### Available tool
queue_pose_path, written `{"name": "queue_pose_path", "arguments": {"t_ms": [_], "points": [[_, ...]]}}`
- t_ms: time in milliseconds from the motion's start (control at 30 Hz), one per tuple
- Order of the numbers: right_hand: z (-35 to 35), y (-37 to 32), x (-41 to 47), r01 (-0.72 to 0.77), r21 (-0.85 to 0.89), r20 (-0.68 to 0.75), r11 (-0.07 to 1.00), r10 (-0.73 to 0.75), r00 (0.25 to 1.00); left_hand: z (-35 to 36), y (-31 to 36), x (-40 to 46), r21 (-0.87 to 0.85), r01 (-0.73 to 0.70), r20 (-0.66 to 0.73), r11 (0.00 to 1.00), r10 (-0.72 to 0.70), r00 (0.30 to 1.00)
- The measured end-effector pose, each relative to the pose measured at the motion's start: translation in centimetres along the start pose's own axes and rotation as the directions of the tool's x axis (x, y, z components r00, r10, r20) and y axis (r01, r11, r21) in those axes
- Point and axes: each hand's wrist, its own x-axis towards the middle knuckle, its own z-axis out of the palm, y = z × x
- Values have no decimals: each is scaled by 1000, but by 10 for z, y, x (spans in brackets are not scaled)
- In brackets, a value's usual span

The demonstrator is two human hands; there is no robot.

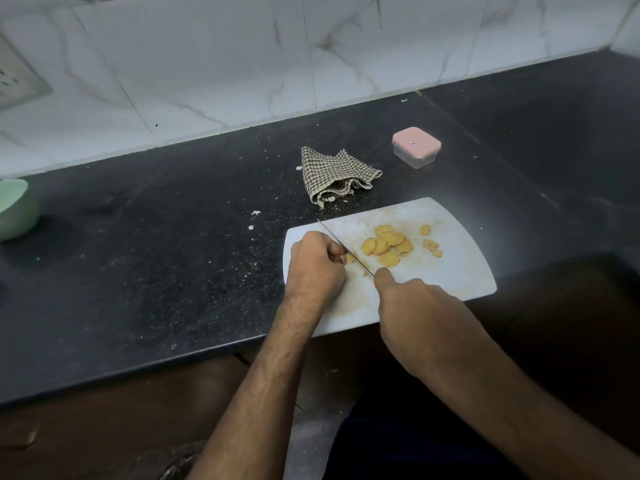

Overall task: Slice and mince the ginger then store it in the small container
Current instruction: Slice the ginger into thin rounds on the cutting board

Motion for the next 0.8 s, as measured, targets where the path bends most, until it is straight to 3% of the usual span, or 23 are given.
{"name": "queue_pose_path", "arguments": {"t_ms": [800], "points": [[13, -7, 18, 12, 29, -11, 1000, -11, 1000, 1, -6, 1, -16, -1, -10, 1000, 1, 1000]]}}
